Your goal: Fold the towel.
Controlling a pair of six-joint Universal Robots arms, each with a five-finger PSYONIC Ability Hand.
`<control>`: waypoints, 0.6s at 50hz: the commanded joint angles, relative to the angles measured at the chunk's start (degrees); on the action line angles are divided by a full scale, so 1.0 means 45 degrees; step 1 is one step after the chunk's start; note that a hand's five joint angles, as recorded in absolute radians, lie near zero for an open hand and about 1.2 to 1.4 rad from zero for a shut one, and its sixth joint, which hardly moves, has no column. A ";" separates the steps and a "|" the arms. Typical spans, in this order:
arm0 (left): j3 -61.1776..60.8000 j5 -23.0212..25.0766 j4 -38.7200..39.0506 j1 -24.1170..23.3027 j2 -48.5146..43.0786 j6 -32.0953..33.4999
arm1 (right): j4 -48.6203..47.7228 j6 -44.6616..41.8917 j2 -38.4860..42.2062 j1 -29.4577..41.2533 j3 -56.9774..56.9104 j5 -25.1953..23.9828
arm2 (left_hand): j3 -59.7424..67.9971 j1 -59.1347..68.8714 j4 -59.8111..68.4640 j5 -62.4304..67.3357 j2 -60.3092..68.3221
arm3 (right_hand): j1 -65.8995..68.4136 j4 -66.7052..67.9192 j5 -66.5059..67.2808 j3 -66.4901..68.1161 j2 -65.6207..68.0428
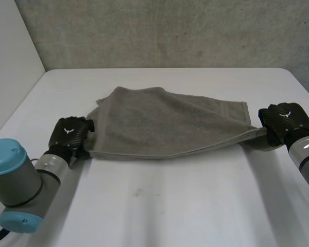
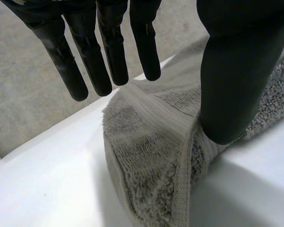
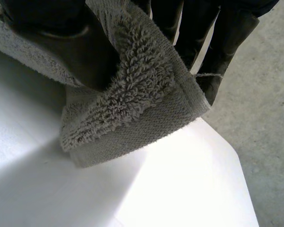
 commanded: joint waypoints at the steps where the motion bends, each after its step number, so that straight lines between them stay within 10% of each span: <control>1: 0.0038 0.0284 0.0001 -0.0002 -0.0281 0.1116 | 0.0065 -0.0018 -0.0008 -0.0070 -0.0040 0.0046 | 0.0950 0.0903 0.0942 0.0993 0.0951 | 0.0845 0.0717 0.0668 0.0718 0.0841; 13: -0.0060 0.0304 -0.0117 -0.0002 -0.0145 0.1136 | 0.0046 -0.0077 0.0090 -0.0070 -0.0060 0.0027 | 0.2072 0.2024 0.2064 0.2114 0.2073 | 0.0845 0.0717 0.0668 0.0718 0.0841; 20: 0.0116 0.0265 -0.0195 -0.0002 -0.0243 0.1175 | 0.0085 -0.0037 0.0012 -0.0070 -0.0138 0.0085 | 1.0166 1.0119 1.0158 1.0209 1.0167 | 0.0845 0.0717 0.0668 0.0718 0.0841; 30: -0.0663 0.0147 -0.0662 0.0524 0.2894 0.1234 | 0.1155 -0.0135 -0.1057 -0.0070 -0.0391 -0.0031 | 1.0179 1.0131 1.0171 1.0221 1.0180 | 0.0845 0.0717 0.0668 0.0718 0.0841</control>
